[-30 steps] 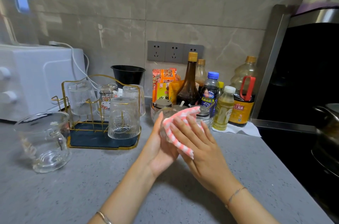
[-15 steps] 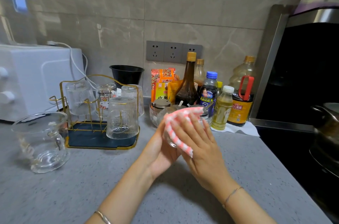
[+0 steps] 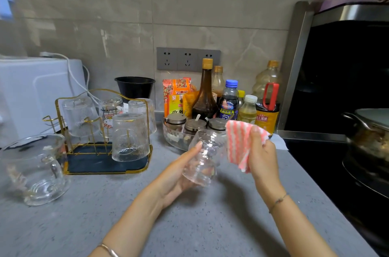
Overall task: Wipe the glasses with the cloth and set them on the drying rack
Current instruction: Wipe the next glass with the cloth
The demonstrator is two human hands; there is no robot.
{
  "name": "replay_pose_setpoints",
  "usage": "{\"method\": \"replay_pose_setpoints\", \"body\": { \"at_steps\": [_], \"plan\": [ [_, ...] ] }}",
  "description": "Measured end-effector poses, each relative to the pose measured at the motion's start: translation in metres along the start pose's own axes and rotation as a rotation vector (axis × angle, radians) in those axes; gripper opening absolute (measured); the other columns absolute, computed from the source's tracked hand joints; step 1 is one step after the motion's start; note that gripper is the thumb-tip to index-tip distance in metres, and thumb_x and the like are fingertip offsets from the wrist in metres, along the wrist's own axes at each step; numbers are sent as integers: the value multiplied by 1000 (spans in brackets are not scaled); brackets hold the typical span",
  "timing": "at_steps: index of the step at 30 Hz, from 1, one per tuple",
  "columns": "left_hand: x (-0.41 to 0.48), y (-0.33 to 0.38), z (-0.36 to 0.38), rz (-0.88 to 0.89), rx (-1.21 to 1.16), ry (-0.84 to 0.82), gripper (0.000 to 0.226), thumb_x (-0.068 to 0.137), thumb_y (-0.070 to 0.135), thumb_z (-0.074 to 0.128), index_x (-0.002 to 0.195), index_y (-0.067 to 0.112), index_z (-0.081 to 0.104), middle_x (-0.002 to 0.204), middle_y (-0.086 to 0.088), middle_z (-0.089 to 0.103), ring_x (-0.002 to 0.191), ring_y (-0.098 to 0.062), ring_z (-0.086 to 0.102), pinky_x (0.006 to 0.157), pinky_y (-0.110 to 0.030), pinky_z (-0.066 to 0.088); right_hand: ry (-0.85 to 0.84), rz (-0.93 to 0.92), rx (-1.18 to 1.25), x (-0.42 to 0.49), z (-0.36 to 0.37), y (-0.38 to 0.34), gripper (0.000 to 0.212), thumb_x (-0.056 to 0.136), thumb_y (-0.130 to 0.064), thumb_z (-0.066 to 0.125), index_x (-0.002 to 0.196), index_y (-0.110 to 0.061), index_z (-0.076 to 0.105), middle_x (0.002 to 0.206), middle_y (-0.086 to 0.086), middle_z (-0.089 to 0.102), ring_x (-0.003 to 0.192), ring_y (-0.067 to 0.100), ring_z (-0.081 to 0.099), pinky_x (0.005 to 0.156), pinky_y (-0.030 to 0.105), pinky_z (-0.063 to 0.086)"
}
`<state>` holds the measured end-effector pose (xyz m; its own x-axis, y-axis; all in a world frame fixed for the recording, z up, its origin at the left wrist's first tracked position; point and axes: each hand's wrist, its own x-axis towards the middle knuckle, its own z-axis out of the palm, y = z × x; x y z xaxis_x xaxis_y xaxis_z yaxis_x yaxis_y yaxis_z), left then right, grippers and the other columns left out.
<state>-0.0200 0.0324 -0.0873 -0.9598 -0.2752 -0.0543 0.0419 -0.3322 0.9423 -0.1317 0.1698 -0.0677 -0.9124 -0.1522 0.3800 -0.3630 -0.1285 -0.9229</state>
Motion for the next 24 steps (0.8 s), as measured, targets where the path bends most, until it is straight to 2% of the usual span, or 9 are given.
{"method": "replay_pose_setpoints", "body": {
  "at_steps": [3, 6, 9, 11, 14, 16, 18, 21, 24],
  "plan": [
    [0, -3, 6, 9, 39, -58, 54, 75, 42, 64, 123, 18, 62, 105, 1, 73, 82, -20, 72, 74, -28, 55, -260, -73, 76, -8, 5, -4, 37, 102, -24, 35, 99, -11, 69, 83, -8, 74, 84, 0, 69, 71, 11, 51],
    [0, -3, 6, 29, 58, -19, 50, 74, 46, 62, 115, 17, 67, 109, -4, 73, 87, -19, 70, 91, -38, 51, -455, -103, 47, -17, 9, -8, 43, 101, -30, 31, 96, -13, 70, 81, -14, 74, 79, -4, 68, 65, 6, 46],
    [-2, 0, 6, 38, 66, 5, 48, 74, 46, 62, 112, 19, 68, 109, -4, 74, 88, -18, 71, 95, -41, 49, -387, 43, 162, -17, 6, -13, 54, 101, -39, 22, 84, -21, 69, 69, -17, 72, 69, -9, 65, 60, 4, 44],
    [-3, -1, 6, 39, 82, -1, 48, 74, 46, 61, 113, 19, 67, 108, -2, 74, 86, -16, 72, 91, -39, 50, -307, 99, 113, -13, 4, -13, 47, 100, -39, 33, 78, -22, 71, 65, -7, 71, 56, -3, 62, 54, 14, 45],
    [-4, -1, 9, 23, 104, -8, 41, 76, 46, 59, 106, 20, 72, 104, -2, 75, 82, -15, 71, 85, -35, 51, -337, 21, 24, -15, 5, -9, 35, 93, -30, 54, 77, -3, 69, 65, 16, 60, 39, 7, 44, 36, 15, 30],
    [-5, -3, 10, -4, 119, -41, 34, 78, 46, 59, 97, 24, 78, 103, -1, 75, 85, -15, 71, 90, -36, 50, -359, -47, 35, -19, 7, -6, 33, 90, -25, 59, 69, 1, 60, 55, 9, 53, 38, 4, 40, 35, 12, 28],
    [-6, -4, 11, -12, 147, -90, 33, 82, 48, 65, 105, 26, 76, 111, -3, 73, 97, -19, 69, 101, -40, 46, -363, -119, 33, -22, 10, -5, 31, 88, -19, 63, 63, -2, 53, 52, 5, 47, 41, 4, 40, 40, 12, 32],
    [-3, -9, 8, 6, 134, -99, 78, 67, 53, 78, 131, 16, 54, 122, -8, 68, 112, -27, 65, 106, -47, 44, -326, -81, 109, -23, 11, -4, 35, 89, -9, 62, 58, -4, 45, 45, -2, 42, 40, 3, 37, 42, 13, 33],
    [0, -12, 7, 39, 163, -116, 106, 46, 59, 87, 132, 20, 38, 118, -4, 70, 108, -28, 67, 99, -45, 50, -253, 32, 273, -21, 12, -5, 39, 90, -7, 59, 55, -10, 42, 40, -10, 42, 36, 0, 39, 40, 13, 37]
  ]
}}
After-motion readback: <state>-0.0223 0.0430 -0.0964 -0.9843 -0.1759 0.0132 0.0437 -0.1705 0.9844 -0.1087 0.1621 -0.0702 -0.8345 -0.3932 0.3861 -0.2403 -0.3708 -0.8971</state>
